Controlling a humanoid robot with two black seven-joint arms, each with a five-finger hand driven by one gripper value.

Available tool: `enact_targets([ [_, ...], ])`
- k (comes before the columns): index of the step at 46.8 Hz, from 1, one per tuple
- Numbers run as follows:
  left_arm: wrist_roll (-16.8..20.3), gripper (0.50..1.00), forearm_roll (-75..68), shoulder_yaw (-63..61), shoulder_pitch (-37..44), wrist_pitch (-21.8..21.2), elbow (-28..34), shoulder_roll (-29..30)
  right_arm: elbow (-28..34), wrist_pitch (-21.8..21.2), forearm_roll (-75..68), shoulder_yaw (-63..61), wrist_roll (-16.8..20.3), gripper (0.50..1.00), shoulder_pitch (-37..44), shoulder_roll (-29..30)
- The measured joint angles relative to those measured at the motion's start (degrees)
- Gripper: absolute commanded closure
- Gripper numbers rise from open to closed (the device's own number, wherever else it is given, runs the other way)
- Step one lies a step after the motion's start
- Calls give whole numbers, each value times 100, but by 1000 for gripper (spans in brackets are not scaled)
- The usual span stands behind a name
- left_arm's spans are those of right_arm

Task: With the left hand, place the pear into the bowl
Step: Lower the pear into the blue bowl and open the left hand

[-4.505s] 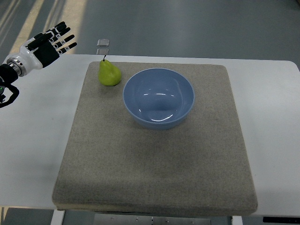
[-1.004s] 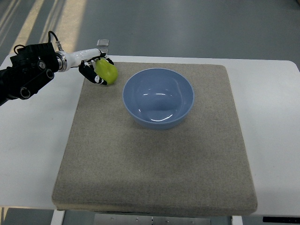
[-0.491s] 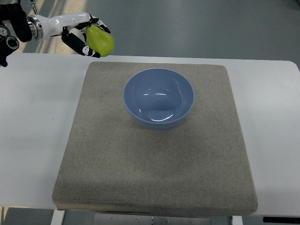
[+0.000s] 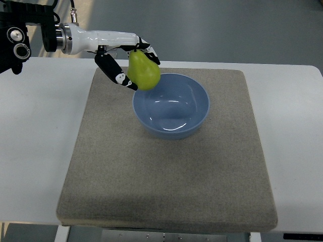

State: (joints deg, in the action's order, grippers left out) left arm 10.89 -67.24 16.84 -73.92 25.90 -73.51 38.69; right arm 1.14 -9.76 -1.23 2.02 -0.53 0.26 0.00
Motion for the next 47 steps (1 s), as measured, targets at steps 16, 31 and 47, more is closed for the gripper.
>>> enact_targets([
  [16,-26,1000,-465,-23,340,-78,351,-826,0,0,0,0,-1,574,1,0],
  [31,-27,753,-839,-14,502,-267,567,-1108,0,0,0,0,0,576,0,0],
  [47,-25,506,-877,-23,634,-478,670,-1206,0,0,0,0,0,574,1,0],
])
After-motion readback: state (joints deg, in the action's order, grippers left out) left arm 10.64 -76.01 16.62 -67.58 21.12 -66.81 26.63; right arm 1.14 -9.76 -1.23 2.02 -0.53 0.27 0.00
